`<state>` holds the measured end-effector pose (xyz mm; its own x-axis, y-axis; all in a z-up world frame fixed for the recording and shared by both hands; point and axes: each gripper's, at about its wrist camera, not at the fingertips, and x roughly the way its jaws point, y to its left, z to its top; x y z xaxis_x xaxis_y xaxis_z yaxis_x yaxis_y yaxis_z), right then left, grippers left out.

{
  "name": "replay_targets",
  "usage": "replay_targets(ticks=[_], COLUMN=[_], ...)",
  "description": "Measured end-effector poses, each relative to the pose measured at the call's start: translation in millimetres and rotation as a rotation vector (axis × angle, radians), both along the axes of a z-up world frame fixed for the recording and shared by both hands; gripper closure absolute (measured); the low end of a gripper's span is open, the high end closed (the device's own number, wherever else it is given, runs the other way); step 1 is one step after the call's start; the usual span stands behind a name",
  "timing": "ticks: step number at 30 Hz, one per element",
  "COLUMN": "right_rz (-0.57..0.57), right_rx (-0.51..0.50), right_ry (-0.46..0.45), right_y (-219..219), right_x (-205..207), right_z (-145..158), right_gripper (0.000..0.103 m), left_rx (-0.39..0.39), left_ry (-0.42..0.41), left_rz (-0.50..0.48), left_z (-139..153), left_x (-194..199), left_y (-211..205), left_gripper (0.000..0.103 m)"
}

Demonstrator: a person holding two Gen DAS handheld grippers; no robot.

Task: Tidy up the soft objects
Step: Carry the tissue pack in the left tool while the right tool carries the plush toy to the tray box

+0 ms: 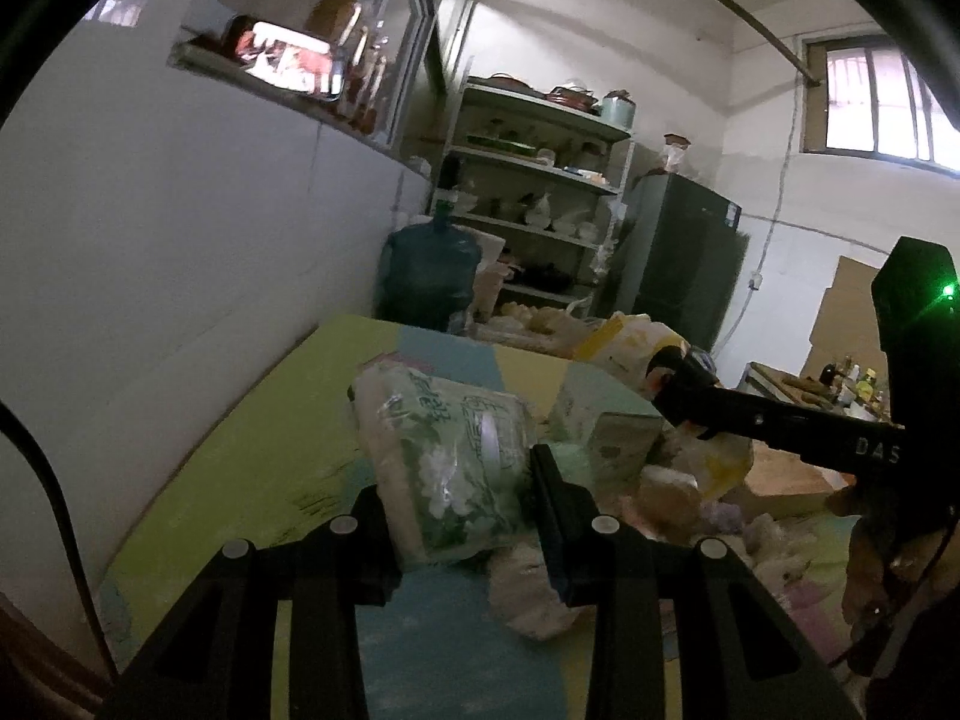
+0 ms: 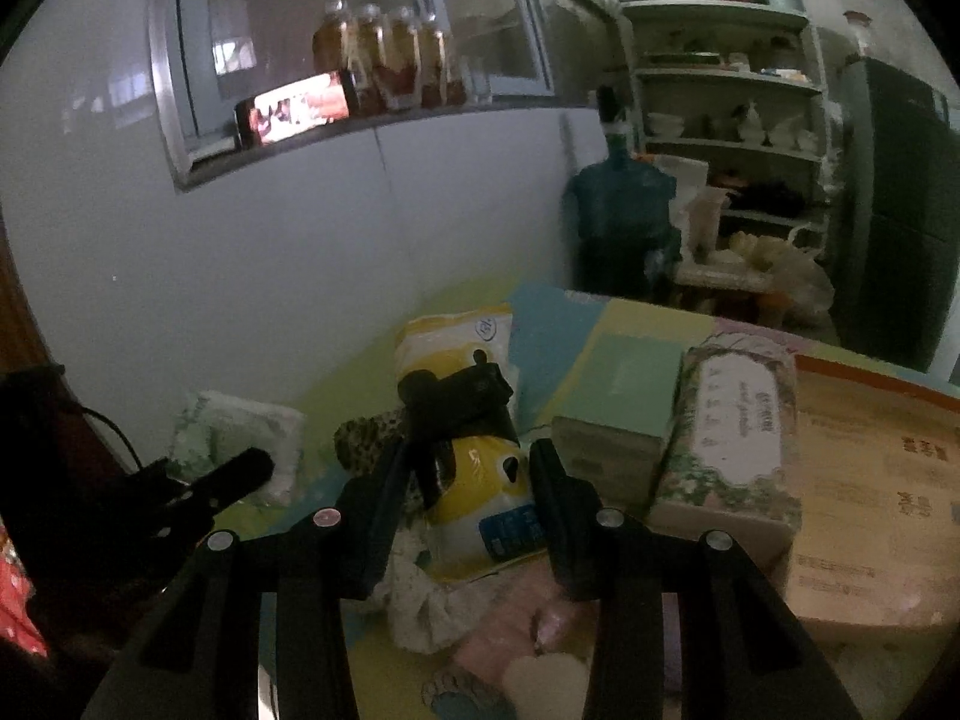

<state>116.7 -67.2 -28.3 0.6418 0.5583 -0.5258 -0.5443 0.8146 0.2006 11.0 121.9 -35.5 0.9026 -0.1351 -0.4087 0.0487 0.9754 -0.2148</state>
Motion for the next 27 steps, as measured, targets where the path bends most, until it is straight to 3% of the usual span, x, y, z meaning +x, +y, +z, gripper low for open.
replay_targets(ticks=[18, 27], right_rz=[-0.116, -0.223], right_rx=[0.11, 0.143], right_ry=[-0.061, -0.086], right_y=[-63, -122], right_x=[-27, -37], right_z=[25, 30], right_gripper=[0.06, 0.06], left_rx=[0.023, 0.031], left_ry=[-0.023, -0.029], left_rz=[-0.086, -0.148], left_z=[28, 35], left_x=[23, 36], left_y=[-67, -110], left_gripper=[0.066, 0.066])
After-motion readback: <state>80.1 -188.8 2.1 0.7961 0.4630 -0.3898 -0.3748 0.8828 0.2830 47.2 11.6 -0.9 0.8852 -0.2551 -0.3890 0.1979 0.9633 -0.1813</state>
